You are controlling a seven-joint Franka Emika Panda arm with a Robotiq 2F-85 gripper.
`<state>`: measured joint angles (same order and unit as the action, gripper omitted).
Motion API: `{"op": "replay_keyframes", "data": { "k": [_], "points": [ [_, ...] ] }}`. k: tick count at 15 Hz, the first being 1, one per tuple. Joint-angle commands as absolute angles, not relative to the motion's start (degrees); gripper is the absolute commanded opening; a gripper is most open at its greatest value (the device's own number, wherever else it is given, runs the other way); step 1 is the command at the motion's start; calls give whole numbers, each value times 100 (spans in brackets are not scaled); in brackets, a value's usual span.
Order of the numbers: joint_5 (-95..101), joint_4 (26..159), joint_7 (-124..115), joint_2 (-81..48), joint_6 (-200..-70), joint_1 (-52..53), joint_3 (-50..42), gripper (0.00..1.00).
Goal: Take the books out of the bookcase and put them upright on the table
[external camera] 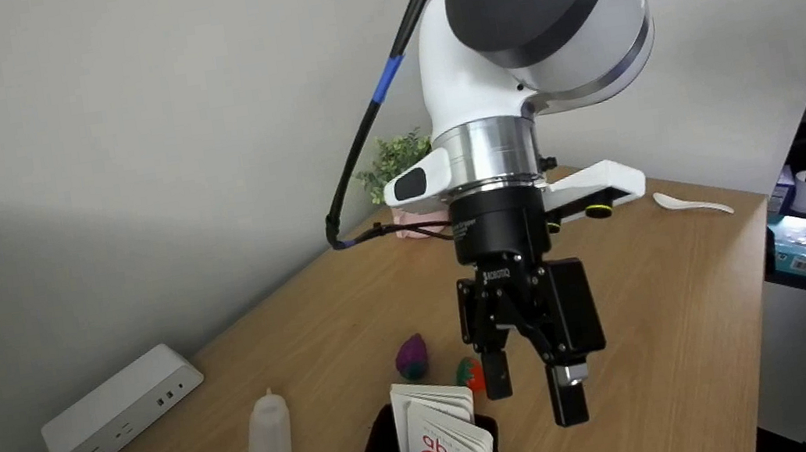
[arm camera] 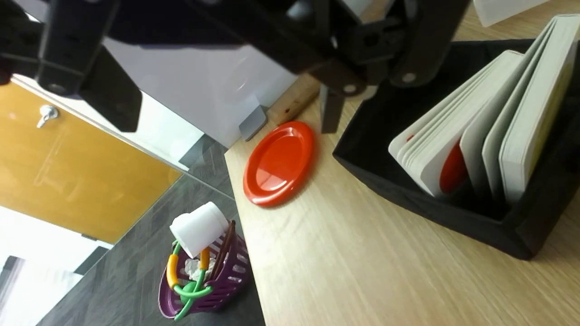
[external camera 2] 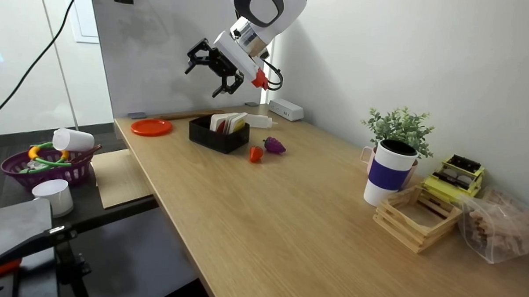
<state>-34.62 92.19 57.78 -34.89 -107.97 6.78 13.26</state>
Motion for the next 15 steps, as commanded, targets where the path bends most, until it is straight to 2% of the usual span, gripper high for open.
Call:
{"op": "replay_keyframes", "data": {
  "k": [1,8,15],
  "points": [
    [-3587,9326,5777,-3440,-11028,555,1465,100],
    [-4956,9891,4999,-3387,-13224,815,1569,100],
    [-4497,10391,3292,-3248,-13942,1194,1600,100]
  ]
}}
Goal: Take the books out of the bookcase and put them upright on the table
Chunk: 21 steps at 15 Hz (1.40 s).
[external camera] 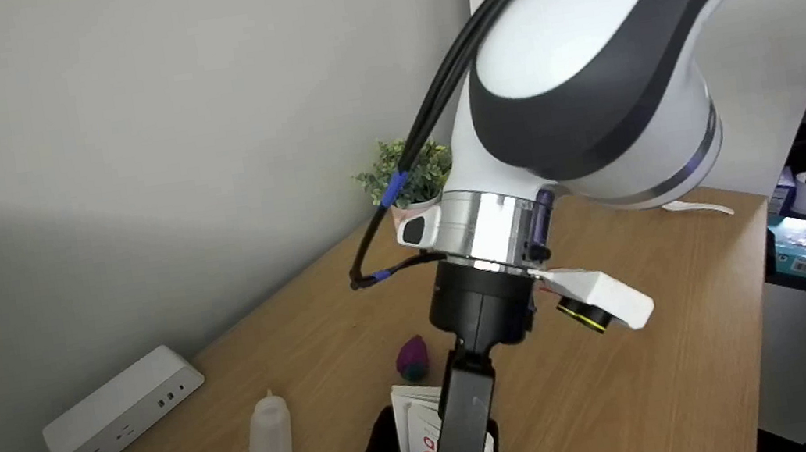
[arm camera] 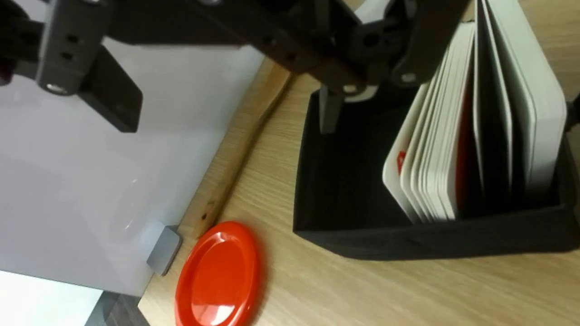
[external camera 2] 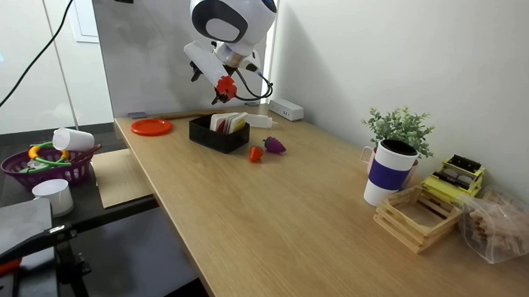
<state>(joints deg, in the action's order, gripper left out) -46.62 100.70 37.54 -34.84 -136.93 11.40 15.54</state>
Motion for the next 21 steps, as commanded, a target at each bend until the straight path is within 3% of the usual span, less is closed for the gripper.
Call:
{"op": "replay_keyframes", "data": {
  "k": [1,14,21],
  "points": [
    [-4409,10364,3313,-3273,-13968,1183,1650,100],
    [-2902,11103,1136,-2392,-14385,1238,1651,100],
    [-2131,11179,-778,-2511,-13396,1248,1255,100]
  ]
}}
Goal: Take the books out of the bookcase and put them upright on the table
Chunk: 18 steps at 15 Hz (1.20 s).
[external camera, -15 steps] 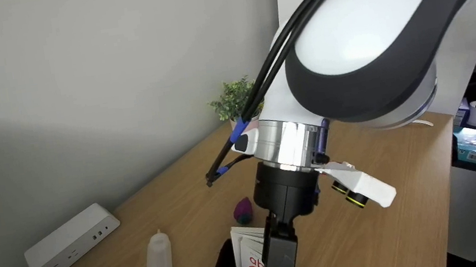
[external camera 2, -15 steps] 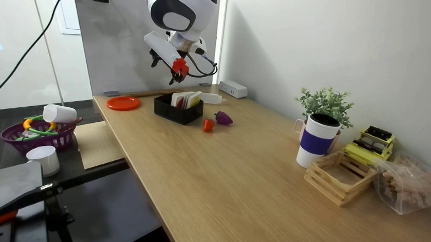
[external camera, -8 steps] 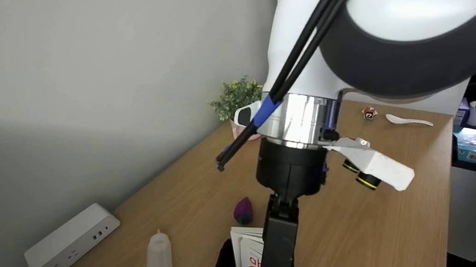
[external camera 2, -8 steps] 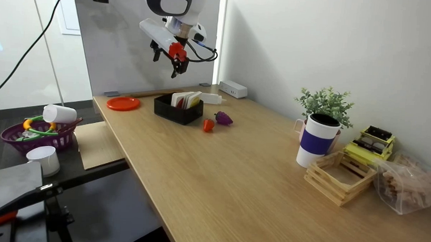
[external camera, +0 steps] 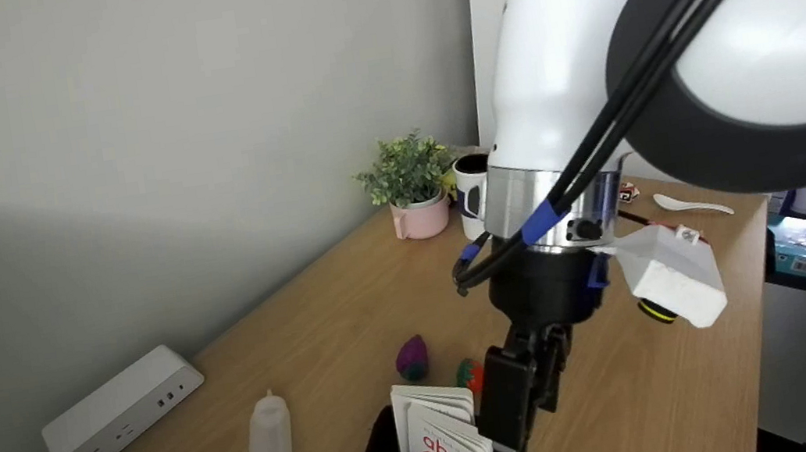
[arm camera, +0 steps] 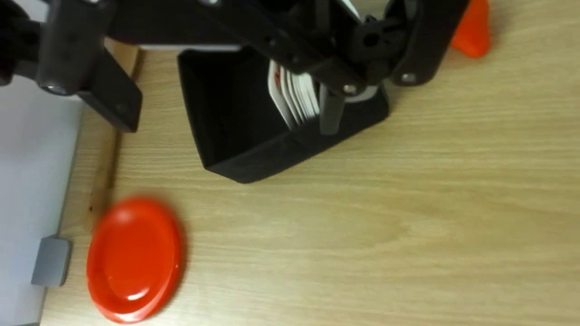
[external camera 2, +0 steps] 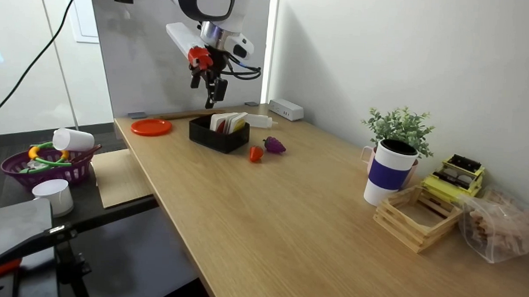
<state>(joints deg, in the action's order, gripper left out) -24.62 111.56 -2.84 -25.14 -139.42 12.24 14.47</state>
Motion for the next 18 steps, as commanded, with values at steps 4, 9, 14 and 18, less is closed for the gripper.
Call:
{"op": "replay_keyframes", "data": {
  "k": [4,9,14,18],
  "points": [
    [-1828,10741,-141,-2911,-12785,1106,1256,100],
    [-1805,10092,1172,-3458,-13021,946,1443,100],
    [-1897,9531,1819,-3977,-12994,803,1632,100],
    [-2090,9440,1612,-4111,-13120,790,1758,100]
  ]
}}
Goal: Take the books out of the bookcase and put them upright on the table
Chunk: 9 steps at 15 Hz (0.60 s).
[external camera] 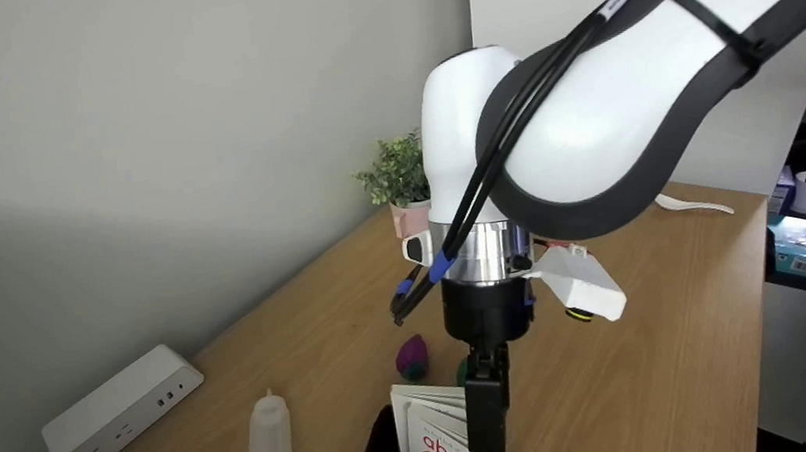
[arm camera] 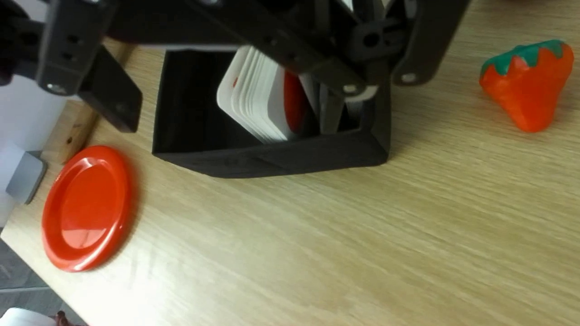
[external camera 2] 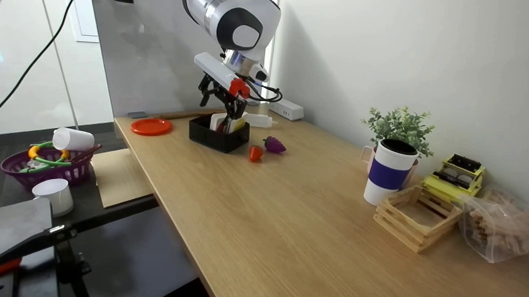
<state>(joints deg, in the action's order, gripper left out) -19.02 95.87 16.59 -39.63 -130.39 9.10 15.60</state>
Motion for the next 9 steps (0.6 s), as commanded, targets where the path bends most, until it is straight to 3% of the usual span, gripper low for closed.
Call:
{"op": "replay_keyframes", "data": {
  "k": [1,9],
  "points": [
    [-2177,9452,1523,-4108,-13134,793,1787,100],
    [-2585,9642,903,-3991,-13628,903,1888,100]
  ]
}}
